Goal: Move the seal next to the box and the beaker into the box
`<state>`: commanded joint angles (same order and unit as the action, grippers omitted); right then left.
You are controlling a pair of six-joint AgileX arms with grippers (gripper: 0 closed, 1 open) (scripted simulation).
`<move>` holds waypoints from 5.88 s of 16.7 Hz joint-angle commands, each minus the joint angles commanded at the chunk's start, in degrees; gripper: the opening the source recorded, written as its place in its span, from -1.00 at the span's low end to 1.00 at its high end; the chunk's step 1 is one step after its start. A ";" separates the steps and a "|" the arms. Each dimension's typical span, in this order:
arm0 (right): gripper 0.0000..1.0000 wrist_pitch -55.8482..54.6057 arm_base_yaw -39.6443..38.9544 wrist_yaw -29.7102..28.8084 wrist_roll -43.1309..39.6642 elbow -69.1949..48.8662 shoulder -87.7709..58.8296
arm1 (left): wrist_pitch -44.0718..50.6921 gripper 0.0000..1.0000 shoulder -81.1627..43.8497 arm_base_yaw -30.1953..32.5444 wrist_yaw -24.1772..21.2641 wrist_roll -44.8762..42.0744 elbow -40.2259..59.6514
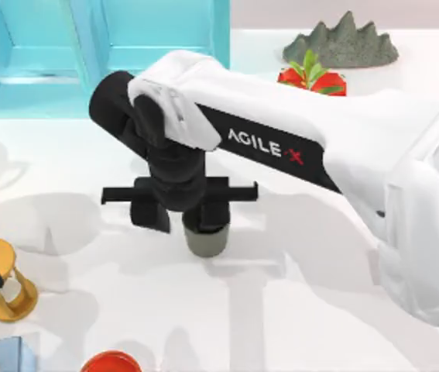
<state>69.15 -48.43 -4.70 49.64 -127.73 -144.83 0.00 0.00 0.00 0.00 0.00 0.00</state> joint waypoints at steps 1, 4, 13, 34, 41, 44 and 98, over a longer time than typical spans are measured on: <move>-0.66 0.00 0.00 0.00 0.00 0.00 0.00 | 0.00 1.00 0.00 0.00 0.00 0.00 0.00; -1.00 0.00 0.00 0.00 0.00 0.00 0.00 | 0.00 1.00 0.00 0.00 0.00 0.00 0.00; -1.00 0.07 -0.08 0.01 -0.06 0.17 0.20 | 0.00 1.00 0.00 0.00 0.00 0.00 0.00; -1.00 2.98 20.31 2.46 -18.84 23.73 32.14 | 0.00 1.00 0.00 0.00 0.00 0.00 0.00; -1.00 1.65 48.96 4.08 -50.98 42.17 44.33 | 0.00 1.00 0.00 0.00 0.00 0.00 0.00; -1.00 0.78 62.78 4.56 -65.63 52.69 51.35 | 0.00 1.00 0.00 0.00 0.00 0.00 0.00; 0.81 -17.68 80.39 8.91 -81.17 77.94 58.53 | 0.00 1.00 0.00 0.00 0.00 0.00 0.00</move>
<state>51.47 31.96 4.21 -31.52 -49.79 -86.30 0.00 0.00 0.00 0.00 0.00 0.00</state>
